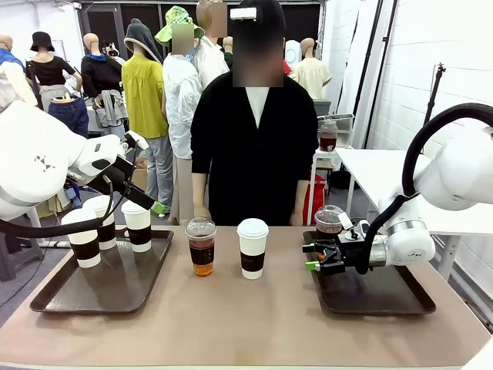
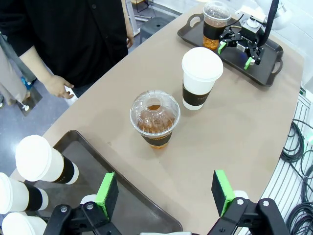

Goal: Distribute the coffee onto the tray.
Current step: Pick up another iced Americano from the middle of the table and place it on the right Handle tray.

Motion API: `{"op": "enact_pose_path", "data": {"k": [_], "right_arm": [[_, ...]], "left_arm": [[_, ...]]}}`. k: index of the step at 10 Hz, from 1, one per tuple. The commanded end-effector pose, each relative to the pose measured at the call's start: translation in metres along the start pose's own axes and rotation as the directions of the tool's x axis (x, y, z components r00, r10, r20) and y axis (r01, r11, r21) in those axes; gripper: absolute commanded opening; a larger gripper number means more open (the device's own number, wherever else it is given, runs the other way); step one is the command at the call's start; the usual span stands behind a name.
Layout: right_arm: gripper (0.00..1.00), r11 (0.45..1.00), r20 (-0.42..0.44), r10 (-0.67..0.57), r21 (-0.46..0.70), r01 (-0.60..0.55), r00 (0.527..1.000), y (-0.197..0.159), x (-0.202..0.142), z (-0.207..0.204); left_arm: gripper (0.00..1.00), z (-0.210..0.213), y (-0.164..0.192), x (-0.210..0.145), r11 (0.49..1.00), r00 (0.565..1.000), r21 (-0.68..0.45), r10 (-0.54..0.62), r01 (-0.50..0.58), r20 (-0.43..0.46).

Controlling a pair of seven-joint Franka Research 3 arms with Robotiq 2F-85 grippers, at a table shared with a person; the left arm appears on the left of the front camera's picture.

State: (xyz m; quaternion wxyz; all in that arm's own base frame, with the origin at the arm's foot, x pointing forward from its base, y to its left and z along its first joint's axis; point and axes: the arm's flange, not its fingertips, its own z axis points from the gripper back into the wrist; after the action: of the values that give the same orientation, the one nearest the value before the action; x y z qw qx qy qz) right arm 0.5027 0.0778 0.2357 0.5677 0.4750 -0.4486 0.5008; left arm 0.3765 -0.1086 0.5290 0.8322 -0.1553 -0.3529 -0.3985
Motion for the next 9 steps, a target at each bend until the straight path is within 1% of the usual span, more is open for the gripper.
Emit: {"op": "enact_pose_path", "data": {"k": [1,9], "right_arm": [[1.0,1.0,0.002,0.002,0.001,-0.002,1.0,0.0001,0.001,-0.0008],[1.0,1.0,0.002,0.002,0.001,-0.002,1.0,0.0001,0.001,-0.0008]], "left_arm": [[1.0,0.0007,0.0017,-0.0016,1.0,1.0,-0.013,0.002,-0.002,0.008],[1.0,0.0007,0.0017,-0.0016,1.0,1.0,-0.013,0.002,-0.002,0.008]]}}
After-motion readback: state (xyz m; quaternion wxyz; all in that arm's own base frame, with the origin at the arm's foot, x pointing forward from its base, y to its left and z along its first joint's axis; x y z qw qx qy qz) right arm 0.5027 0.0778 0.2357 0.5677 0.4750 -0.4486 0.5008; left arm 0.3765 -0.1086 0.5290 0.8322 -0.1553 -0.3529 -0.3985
